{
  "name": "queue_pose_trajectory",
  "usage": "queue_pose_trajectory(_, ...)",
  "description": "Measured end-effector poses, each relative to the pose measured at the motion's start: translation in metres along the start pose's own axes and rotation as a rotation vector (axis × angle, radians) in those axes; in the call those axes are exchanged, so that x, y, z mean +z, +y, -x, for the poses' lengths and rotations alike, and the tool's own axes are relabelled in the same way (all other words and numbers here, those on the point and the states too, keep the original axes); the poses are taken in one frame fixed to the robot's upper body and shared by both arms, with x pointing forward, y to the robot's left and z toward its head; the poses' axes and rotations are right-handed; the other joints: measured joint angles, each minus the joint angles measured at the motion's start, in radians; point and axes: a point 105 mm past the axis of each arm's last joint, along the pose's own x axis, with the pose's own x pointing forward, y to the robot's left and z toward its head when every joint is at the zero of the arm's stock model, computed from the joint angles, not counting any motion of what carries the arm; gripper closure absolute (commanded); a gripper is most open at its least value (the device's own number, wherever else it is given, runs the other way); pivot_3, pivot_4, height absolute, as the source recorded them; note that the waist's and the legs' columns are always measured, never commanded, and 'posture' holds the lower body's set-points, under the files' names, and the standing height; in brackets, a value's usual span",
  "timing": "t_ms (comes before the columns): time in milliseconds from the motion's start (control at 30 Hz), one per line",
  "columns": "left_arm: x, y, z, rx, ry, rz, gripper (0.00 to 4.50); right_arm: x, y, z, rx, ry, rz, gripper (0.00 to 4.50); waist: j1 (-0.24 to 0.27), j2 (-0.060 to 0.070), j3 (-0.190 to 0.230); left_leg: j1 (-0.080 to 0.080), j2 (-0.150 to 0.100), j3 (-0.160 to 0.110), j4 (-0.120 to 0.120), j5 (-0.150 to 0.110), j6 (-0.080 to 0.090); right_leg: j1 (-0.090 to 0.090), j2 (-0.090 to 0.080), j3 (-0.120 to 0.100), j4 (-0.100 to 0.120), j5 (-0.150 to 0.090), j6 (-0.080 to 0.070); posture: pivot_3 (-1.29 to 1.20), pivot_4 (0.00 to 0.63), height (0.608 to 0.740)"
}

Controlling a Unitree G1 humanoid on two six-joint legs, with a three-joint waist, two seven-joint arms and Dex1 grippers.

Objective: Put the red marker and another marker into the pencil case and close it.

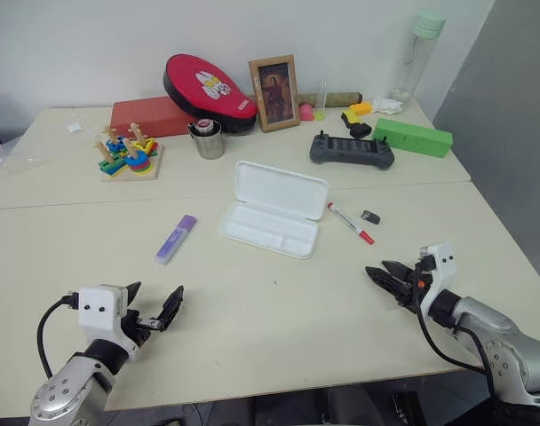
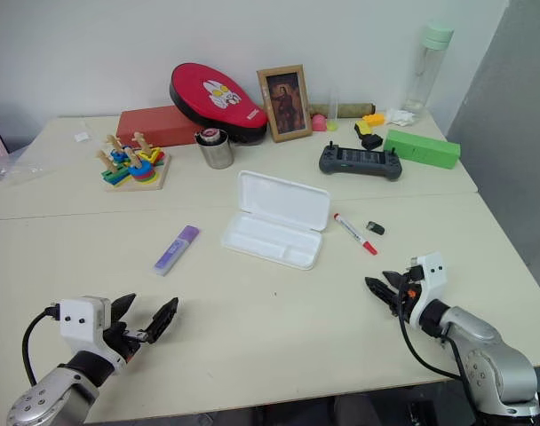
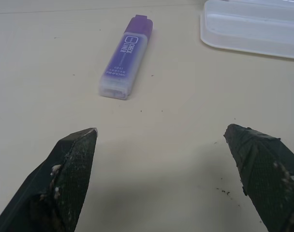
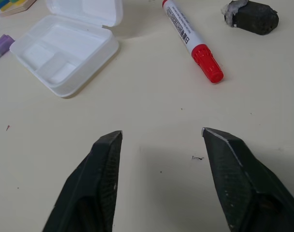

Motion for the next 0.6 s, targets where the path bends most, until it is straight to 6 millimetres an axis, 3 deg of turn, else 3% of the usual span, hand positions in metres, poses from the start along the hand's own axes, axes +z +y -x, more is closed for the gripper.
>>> queue_pose_trajectory(133, 0.000, 0.000, 0.000, 0.000, 0.001, 0.001, 0.00, 0.004, 0.003, 0.000, 0.015, -0.004, 0.017, 0.02, 0.000, 0.000, 0.000, 0.000, 0.000, 0.000, 0.000, 0.000, 0.000, 0.000, 0.000, 0.000, 0.000, 0.000, 0.000, 0.00, 0.150, 0.740)
queue_pose_trajectory(300, 0.000, -0.002, 0.000, -0.019, 0.011, 0.009, 0.00, 0.014, 0.014, -0.002, 0.111, 0.037, 0.122, 0.02, 0.000, 0.000, 0.000, 0.000, 0.000, 0.000, 0.000, 0.000, 0.000, 0.000, 0.000, 0.000, 0.000, 0.000, 0.000, 0.00, 0.150, 0.740)
queue_pose_trajectory(600, 0.023, -0.004, -0.005, -0.089, -0.023, -0.046, 0.00, 0.037, 0.042, -0.020, 0.275, 0.084, 0.339, 0.02, 0.000, 0.000, 0.000, 0.000, 0.000, 0.000, 0.000, 0.000, 0.000, 0.000, 0.000, 0.000, 0.000, 0.002, 0.003, 0.00, 0.150, 0.740)
